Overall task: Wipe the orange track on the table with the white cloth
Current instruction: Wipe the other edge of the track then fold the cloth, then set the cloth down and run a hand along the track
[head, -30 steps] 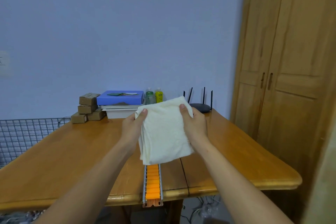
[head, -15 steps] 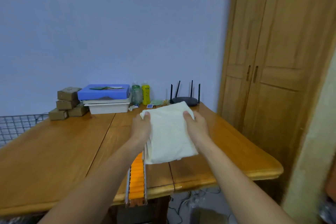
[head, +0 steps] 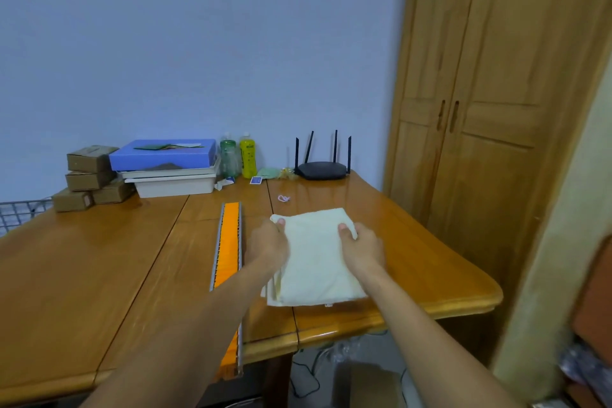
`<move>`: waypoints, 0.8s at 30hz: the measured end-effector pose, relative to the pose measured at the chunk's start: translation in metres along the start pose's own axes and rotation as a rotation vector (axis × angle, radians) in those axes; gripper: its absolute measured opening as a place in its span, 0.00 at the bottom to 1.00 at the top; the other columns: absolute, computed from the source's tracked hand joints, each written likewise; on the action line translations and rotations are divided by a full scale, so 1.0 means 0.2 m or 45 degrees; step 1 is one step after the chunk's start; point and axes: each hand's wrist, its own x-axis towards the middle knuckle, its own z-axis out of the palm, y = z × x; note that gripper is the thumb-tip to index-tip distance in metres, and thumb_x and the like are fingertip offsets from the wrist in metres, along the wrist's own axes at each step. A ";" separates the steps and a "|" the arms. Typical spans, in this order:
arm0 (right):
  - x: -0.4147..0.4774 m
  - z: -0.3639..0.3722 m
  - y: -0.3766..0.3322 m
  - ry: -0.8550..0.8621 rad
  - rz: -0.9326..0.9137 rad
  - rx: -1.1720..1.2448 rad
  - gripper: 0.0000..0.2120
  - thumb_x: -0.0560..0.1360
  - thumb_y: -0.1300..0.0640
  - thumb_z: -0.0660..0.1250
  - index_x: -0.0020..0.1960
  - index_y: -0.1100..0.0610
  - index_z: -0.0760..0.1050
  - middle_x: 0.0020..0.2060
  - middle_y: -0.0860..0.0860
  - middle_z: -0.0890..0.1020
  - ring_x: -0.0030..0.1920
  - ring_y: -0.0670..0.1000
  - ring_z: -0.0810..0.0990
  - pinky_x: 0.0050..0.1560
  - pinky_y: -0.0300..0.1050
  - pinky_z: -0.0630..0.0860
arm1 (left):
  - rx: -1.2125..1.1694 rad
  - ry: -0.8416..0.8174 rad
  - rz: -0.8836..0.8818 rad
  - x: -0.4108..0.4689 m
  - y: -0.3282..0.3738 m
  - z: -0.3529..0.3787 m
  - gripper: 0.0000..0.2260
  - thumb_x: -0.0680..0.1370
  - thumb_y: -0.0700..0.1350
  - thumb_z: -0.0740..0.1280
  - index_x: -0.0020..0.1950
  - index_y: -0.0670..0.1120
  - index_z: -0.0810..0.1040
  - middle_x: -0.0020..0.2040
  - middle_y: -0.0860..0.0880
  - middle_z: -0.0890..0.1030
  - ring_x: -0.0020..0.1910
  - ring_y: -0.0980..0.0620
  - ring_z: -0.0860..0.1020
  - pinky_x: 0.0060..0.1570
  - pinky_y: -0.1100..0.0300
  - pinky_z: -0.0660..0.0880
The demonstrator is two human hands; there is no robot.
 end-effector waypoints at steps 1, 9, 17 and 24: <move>0.01 0.01 0.02 -0.005 0.007 -0.064 0.23 0.84 0.42 0.56 0.70 0.55 0.74 0.63 0.53 0.79 0.61 0.55 0.75 0.59 0.52 0.75 | 0.047 -0.011 -0.005 0.00 0.00 0.02 0.20 0.87 0.53 0.53 0.63 0.39 0.76 0.58 0.40 0.82 0.55 0.43 0.80 0.45 0.54 0.70; 0.05 0.06 0.16 -0.027 -0.030 -0.473 0.22 0.83 0.39 0.55 0.64 0.53 0.77 0.58 0.55 0.81 0.59 0.58 0.78 0.53 0.51 0.75 | 0.260 -0.092 -0.066 0.03 -0.07 0.17 0.19 0.86 0.54 0.54 0.60 0.43 0.78 0.45 0.48 0.78 0.45 0.50 0.77 0.42 0.57 0.73; 0.04 0.13 0.21 -0.033 -0.195 -0.847 0.22 0.84 0.40 0.53 0.62 0.53 0.78 0.55 0.54 0.83 0.55 0.58 0.82 0.45 0.49 0.73 | 0.466 -0.144 -0.034 0.05 -0.10 0.22 0.15 0.86 0.52 0.57 0.59 0.45 0.79 0.44 0.50 0.77 0.43 0.52 0.77 0.40 0.60 0.72; 0.07 0.16 0.18 -0.069 -0.213 -0.961 0.20 0.83 0.41 0.57 0.65 0.54 0.73 0.61 0.52 0.79 0.60 0.56 0.79 0.50 0.49 0.74 | 0.591 -0.208 0.048 0.05 -0.13 0.19 0.13 0.85 0.51 0.59 0.60 0.45 0.77 0.47 0.49 0.77 0.44 0.51 0.77 0.41 0.58 0.73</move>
